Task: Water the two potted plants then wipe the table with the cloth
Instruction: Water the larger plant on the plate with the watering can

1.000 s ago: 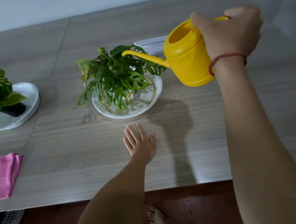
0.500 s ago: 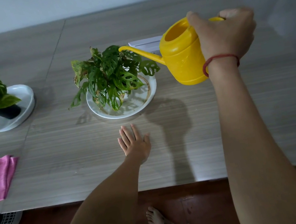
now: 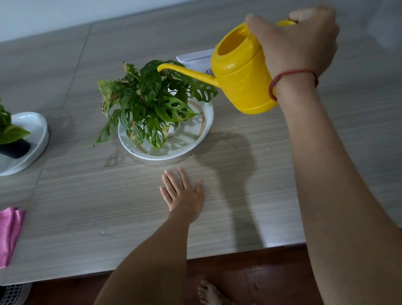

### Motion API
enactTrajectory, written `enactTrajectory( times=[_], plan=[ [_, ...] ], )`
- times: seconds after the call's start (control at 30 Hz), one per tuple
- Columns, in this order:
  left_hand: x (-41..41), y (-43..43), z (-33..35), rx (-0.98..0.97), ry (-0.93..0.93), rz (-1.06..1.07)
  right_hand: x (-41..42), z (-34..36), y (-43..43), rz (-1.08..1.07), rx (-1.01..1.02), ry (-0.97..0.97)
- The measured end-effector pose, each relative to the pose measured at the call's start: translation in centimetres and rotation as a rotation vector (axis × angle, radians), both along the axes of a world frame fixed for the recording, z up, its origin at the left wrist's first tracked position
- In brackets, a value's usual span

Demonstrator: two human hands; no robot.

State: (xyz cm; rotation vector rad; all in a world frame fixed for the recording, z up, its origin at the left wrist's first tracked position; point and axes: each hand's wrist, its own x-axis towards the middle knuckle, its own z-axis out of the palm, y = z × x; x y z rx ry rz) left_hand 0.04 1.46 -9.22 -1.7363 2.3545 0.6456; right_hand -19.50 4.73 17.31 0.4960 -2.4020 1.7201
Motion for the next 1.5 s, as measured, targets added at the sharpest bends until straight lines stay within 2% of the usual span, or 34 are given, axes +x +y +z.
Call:
enactTrajectory(
  times=[0.37, 0.6, 0.97, 1.3, 1.5],
  plan=[
    [0.0, -0.1, 0.0, 0.014, 0.004, 0.003, 0.0, -0.2, 0.5, 0.076, 0.055, -0.073],
    [-0.1, -0.1, -0.1, 0.007, -0.005, 0.001, 0.1, -0.2, 0.4, -0.014, 0.071, -0.031],
    [0.0, -0.1, 0.0, 0.013, -0.001, -0.012, 1.9, 0.6, -0.1, 0.029, 0.043, -0.064],
    [0.0, -0.1, 0.0, 0.011, 0.004, -0.004, 2.3, 0.7, -0.5, 0.020, 0.036, -0.011],
    [0.0, -0.1, 0.1, 0.024, -0.005, -0.009, 1.9, -0.7, -0.4, 0.009, -0.026, -0.144]
  ],
)
